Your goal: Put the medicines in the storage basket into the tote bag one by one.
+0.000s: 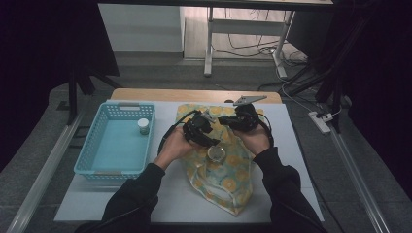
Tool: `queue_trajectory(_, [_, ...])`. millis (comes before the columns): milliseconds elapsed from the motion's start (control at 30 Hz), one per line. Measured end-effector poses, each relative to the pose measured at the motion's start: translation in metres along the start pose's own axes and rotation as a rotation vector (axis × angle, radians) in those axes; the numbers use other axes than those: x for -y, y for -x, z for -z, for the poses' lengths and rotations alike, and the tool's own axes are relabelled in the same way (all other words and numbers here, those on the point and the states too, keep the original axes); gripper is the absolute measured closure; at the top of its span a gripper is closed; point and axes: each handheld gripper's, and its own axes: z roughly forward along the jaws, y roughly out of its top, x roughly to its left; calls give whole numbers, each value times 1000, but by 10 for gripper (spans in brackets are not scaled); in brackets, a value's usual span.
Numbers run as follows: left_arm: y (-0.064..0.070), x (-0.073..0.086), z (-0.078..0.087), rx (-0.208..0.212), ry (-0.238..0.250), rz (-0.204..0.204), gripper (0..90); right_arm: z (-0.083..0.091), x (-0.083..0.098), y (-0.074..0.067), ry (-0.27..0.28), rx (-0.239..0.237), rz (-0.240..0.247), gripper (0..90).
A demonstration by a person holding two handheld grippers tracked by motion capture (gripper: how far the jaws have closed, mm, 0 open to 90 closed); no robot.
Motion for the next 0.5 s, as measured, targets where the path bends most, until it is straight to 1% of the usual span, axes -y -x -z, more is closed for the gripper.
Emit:
queue_trajectory(67, [1,2,4,23,16,9,330,0,1,0,0,-1,-2,900])
queue_trajectory(133, [1,4,9,37,29,20,300,-1,1,1,1,-2,-3,900])
queue_trajectory(200, [1,6,14,67,50,41,264,-1,1,0,0,-2,-1,900])
queue_trajectory(233, [1,7,16,74,52,42,255,-1,1,1,-1,-1,-1,900])
queue_trajectory(333, [2,10,23,77,57,56,214,-1,2,1,-3,0,1,900])
queue_trajectory(467, [2,15,35,88,81,74,148,-1,3,1,-6,0,-2,900])
queue_trajectory(500, [1,16,38,85,87,70,142,-1,3,2,-6,1,-2,900])
